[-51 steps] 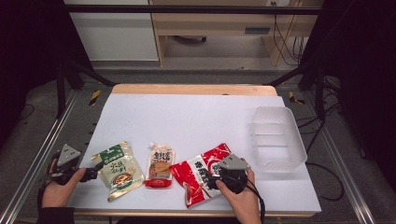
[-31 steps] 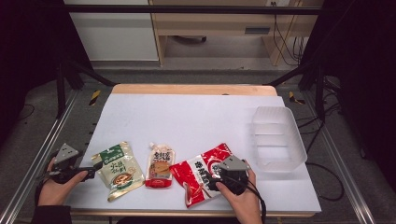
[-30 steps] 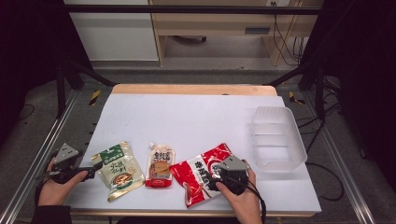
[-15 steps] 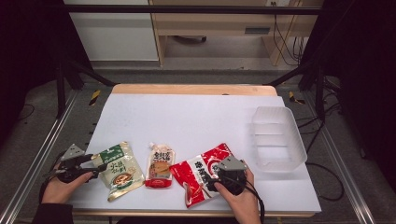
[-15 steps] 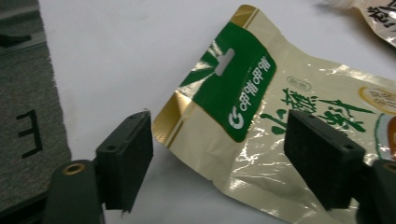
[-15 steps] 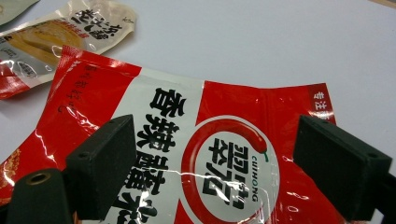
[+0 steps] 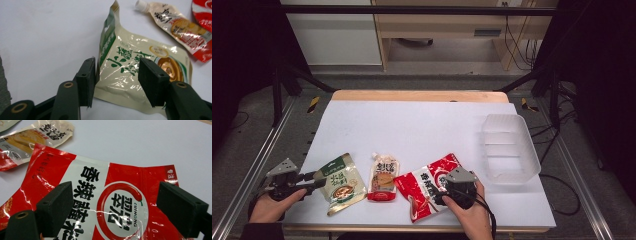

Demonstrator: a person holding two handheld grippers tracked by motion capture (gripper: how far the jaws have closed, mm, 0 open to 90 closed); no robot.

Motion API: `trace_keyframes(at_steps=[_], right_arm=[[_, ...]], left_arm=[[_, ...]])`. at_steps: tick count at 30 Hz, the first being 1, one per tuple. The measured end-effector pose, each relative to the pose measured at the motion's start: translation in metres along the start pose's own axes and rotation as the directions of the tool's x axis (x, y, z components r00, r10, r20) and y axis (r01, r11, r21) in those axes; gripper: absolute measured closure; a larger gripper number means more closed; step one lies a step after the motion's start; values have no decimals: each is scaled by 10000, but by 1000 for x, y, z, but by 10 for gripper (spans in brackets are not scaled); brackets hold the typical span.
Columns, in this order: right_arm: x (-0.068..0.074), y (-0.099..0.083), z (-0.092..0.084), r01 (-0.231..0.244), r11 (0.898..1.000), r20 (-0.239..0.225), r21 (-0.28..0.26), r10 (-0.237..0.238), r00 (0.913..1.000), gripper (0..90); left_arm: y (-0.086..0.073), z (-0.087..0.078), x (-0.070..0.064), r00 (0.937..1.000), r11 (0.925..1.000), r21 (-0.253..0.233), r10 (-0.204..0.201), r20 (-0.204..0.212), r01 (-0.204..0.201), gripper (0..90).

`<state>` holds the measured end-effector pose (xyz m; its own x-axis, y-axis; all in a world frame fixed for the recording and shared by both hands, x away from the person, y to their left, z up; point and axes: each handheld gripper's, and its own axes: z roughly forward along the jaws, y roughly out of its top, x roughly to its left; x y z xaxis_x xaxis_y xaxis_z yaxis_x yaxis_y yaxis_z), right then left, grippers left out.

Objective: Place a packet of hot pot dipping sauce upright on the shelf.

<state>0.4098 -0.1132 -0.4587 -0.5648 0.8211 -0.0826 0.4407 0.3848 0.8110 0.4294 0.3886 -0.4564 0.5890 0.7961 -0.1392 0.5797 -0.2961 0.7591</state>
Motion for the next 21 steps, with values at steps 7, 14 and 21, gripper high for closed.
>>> trace_keyframes(at_steps=[7,14,21], right_arm=[[1,1,1,93,10000,-3,37,-93,10000,147],[4,1,0,196,9998,-30,26,-196,9998,147],[4,1,1,232,9997,-66,-49,-232,9997,141]], left_arm=[[5,19,3,9946,9952,523,861,-581,-831,543],[6,23,5,9911,9952,616,818,-1053,-756,738],[9,20,7,9927,9970,625,520,-1086,-454,894]])
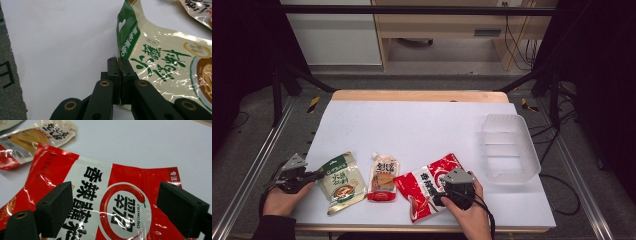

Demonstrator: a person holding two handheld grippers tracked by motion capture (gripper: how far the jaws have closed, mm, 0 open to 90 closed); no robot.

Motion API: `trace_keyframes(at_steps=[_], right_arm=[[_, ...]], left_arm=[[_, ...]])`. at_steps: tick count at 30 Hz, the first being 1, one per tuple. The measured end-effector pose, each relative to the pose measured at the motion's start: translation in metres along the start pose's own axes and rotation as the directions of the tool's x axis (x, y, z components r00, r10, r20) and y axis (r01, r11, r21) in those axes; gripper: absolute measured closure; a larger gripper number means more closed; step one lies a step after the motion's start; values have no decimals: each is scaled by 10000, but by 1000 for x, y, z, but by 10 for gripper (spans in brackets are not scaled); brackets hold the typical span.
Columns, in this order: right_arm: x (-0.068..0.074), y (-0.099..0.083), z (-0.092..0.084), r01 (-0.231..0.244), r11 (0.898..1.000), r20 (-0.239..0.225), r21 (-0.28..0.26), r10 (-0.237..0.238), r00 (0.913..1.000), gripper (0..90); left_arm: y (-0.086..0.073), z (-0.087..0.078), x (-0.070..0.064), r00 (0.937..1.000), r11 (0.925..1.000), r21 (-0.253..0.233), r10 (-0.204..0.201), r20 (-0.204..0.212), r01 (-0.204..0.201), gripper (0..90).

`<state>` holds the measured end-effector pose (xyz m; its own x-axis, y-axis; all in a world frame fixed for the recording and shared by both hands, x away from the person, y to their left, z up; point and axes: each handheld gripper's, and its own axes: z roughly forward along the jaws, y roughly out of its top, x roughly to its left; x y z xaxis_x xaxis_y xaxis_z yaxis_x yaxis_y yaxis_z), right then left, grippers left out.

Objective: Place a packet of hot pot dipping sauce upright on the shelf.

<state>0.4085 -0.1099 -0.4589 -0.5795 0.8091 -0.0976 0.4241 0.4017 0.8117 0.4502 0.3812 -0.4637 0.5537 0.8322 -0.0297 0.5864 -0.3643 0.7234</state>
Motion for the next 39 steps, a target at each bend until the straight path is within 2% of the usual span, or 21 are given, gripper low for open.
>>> trace_keyframes(at_steps=[2,5,8,12,13,14,16,19,20,21,23,25,29,34,36,39], right_arm=[[1,1,0,50,10000,-53,-28,-50,10000,134],[2,1,-2,149,9999,-49,-4,-149,9999,134],[1,2,-6,142,9998,-17,-101,-142,9999,134],[-2,0,-7,221,9997,-60,-120,-221,9997,134],[-2,0,-7,221,9997,-60,-120,-221,9997,134],[-2,0,-10,334,9992,-118,-233,-337,9994,134],[-2,0,-11,391,9991,-63,-180,-393,9992,135],[-4,-1,-12,335,9994,-60,-77,-336,9994,139],[-4,-1,-12,335,9994,-60,-77,-336,9994,139],[-6,-1,-15,341,9994,-62,-93,-341,9994,138],[-9,-2,-17,353,9993,-58,-150,-353,9994,143],[-12,-3,-19,325,9993,-45,-186,-326,9995,145],[-14,-4,-22,105,9993,-223,-364,-114,9997,147],[-9,4,-27,243,9983,-428,-523,-265,9987,147],[-5,13,-30,420,9971,-554,-631,-456,9974,147],[-1,25,-32,698,9956,-739,-630,-744,9945,146]], left_arm=[[1,-3,0,10000,10000,-66,31,4,-31,899],[7,-18,-4,9994,9985,-453,313,-112,-318,900],[10,-27,-9,9979,9965,-560,613,-222,-624,900],[20,-45,-18,9969,9932,-863,779,-132,-788,900],[20,-45,-18,9969,9932,-863,779,-132,-788,900],[25,-51,-22,9959,9904,-1040,900,-104,-906,900],[33,-60,-33,9923,9846,-1228,1235,-127,-1242,900],[41,-70,-44,9864,9785,-1264,1642,-11,-1631,900],[41,-70,-44,9864,9785,-1264,1642,-11,-1631,900],[47,-77,-50,9826,9744,-1303,1858,82,-1832,900],[50,-81,-53,9813,9720,-1401,1921,126,-1884,900],[58,-90,-64,9714,9619,-1465,2364,210,-2309,900],[66,-96,-78,9586,9498,-1452,2837,258,-2772,900],[73,-103,-87,9528,9424,-1566,3026,223,-2956,900],[82,-108,-90,9484,9341,-1762,3169,93,-3104,900],[92,-109,-91,9480,9327,-1788,3181,-11,-3132,900]])
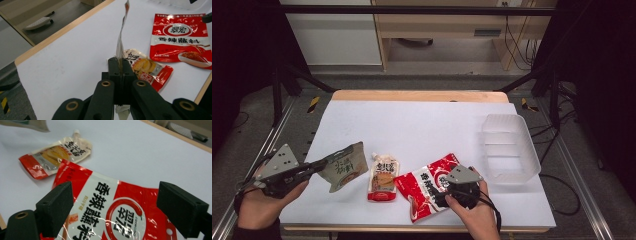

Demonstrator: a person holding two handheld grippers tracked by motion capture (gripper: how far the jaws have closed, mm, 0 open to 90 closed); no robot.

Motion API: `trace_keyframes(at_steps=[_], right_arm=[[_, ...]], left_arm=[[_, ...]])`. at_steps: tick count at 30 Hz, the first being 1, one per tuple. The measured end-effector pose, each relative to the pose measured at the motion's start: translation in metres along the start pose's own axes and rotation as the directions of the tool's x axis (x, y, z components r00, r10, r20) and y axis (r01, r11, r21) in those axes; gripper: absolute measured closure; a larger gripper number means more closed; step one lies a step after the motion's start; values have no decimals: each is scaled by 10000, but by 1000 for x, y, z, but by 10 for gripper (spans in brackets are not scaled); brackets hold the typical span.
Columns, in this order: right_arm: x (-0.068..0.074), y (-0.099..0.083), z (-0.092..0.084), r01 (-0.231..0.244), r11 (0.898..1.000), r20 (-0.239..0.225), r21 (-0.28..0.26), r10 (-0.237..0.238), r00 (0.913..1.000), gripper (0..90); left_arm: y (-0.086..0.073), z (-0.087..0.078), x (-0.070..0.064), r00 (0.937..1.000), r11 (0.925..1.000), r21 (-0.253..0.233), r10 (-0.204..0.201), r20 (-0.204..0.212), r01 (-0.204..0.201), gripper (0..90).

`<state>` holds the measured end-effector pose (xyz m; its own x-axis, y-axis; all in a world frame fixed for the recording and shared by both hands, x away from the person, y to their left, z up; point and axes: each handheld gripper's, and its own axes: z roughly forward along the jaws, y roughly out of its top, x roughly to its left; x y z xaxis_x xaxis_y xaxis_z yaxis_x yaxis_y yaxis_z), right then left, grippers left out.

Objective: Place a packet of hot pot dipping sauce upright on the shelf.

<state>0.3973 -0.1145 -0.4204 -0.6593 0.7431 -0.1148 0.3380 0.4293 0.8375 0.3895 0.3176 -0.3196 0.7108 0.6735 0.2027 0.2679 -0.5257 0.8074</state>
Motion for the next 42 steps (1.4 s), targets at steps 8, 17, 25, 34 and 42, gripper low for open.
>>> trace_keyframes(at_steps=[8,17,25,34,42], right_arm=[[-3,34,5,1031,9933,-488,527,-1006,9937,203],[-17,71,0,2325,9642,-1053,1278,-2199,9698,141],[-27,102,-11,3269,9299,-1509,1688,-3034,9408,91],[-44,132,-18,4532,8652,-2096,2144,-4125,8865,279],[-50,149,-16,4745,8342,-2254,2810,-4232,8775,224]], left_arm=[[19,15,16,9998,10000,65,39,209,-40,900],[55,33,16,9966,9981,176,575,590,-586,900],[84,49,5,9877,9936,225,1073,1134,-1106,900],[104,72,-9,9748,9880,121,1497,1655,-1538,900],[117,80,-17,9649,9834,18,1779,1934,-1817,900]])
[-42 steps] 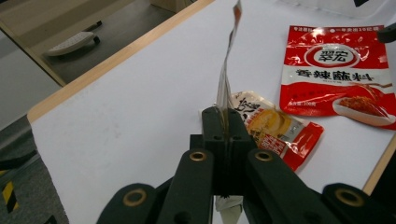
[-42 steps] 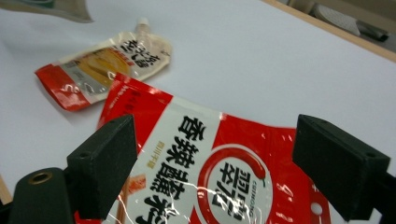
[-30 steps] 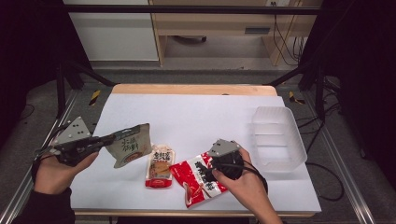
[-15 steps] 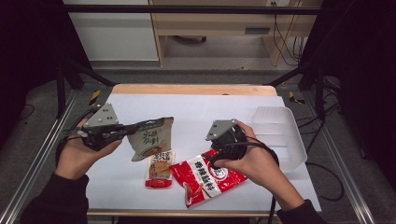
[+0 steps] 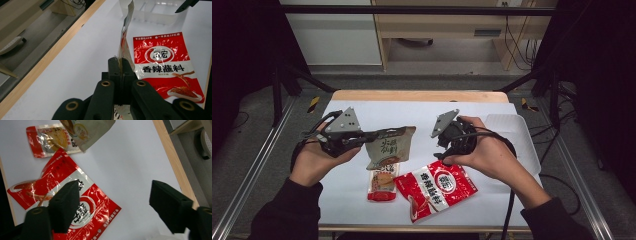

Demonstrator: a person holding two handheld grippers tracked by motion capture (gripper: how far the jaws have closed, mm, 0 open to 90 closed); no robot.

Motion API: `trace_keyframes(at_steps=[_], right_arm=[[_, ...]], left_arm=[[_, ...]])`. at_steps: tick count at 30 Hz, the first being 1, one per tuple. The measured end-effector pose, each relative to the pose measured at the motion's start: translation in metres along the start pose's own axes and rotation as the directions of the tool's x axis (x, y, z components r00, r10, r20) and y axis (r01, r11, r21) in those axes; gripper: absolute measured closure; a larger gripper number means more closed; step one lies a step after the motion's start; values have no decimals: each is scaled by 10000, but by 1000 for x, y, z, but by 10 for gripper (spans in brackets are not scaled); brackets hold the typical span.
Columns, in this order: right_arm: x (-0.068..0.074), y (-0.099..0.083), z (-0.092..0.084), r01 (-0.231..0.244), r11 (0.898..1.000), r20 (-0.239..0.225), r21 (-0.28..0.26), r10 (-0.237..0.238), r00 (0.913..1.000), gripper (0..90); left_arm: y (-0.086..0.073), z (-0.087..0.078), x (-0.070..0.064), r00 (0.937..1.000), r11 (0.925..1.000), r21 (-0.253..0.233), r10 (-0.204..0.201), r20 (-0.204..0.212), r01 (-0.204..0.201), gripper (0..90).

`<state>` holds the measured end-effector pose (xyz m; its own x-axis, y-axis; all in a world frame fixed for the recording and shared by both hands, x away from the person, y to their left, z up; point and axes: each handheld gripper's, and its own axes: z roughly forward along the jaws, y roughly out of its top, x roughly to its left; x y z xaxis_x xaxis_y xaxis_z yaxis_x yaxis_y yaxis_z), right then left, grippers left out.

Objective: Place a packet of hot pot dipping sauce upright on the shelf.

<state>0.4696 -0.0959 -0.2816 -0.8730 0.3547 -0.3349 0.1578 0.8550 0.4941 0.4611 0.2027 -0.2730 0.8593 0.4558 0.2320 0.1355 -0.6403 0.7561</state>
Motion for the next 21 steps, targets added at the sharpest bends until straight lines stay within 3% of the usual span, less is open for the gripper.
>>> trace_keyframes(at_steps=[2,6,8,13,17,21], right_arm=[[-4,6,-1,129,9996,-137,248,-126,9998,190],[-4,11,-3,462,9989,-178,56,-461,9988,166],[-6,13,-2,854,9963,-115,-98,-855,9963,194],[-9,15,7,1233,9922,-62,-178,-1234,9923,239],[-7,19,21,1557,9875,-475,-259,-1568,9865,363],[-3,22,27,1732,9847,-756,-186,-1741,9818,526]], left_arm=[[4,6,-1,9998,9999,-20,101,178,-101,900],[8,14,-4,9990,9996,59,261,359,-263,900],[11,21,-6,9975,9982,242,531,469,-542,900],[13,32,-11,9957,9979,200,593,706,-609,900],[17,43,-18,9928,9978,-15,659,1003,-661,900],[18,47,-26,9925,9985,227,473,1124,-502,900]])
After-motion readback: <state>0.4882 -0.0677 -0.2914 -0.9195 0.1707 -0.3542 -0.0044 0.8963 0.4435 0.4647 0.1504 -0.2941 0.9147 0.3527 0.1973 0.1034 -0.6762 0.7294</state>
